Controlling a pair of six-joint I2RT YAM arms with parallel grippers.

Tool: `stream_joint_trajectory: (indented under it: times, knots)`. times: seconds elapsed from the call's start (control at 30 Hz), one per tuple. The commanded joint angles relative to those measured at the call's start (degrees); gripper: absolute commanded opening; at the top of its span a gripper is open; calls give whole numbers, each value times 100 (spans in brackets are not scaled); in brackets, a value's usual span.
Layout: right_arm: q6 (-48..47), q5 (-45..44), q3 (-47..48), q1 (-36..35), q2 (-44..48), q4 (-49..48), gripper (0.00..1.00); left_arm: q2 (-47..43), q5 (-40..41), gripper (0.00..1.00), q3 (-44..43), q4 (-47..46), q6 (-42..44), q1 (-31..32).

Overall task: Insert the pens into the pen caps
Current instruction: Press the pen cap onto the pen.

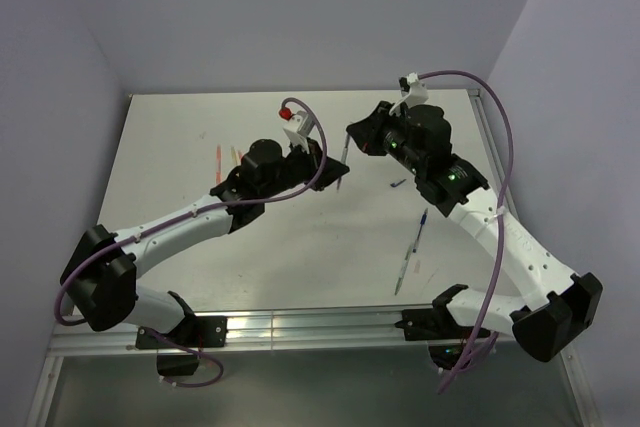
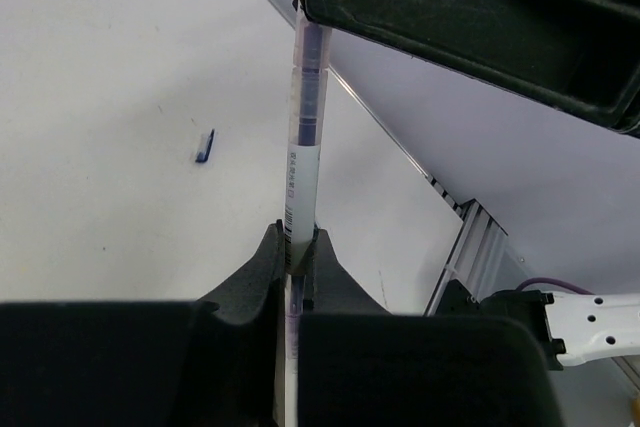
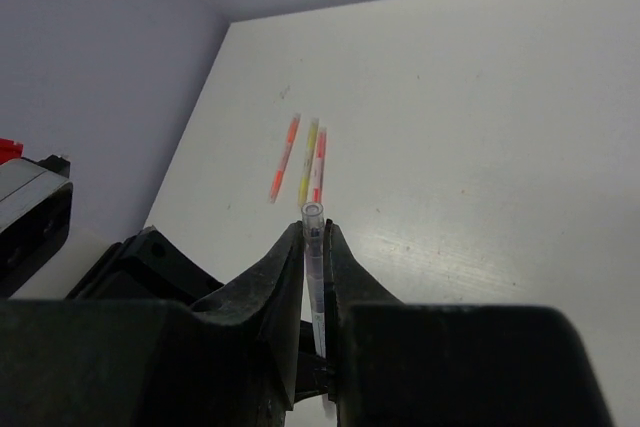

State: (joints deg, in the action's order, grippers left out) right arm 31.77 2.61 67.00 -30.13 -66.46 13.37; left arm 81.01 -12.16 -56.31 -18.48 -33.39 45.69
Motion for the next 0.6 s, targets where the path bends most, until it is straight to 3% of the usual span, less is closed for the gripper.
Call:
stream_joint_trajectory:
  times: [0.0,0.57]
  knots:
    - [-259,415,-170,-256,396,-378,0,46,654,0,-293,-630,139,-87]
    - [-575,495,-240,-625,537,131,0,-33,1629,0,-785,-631,974,-43]
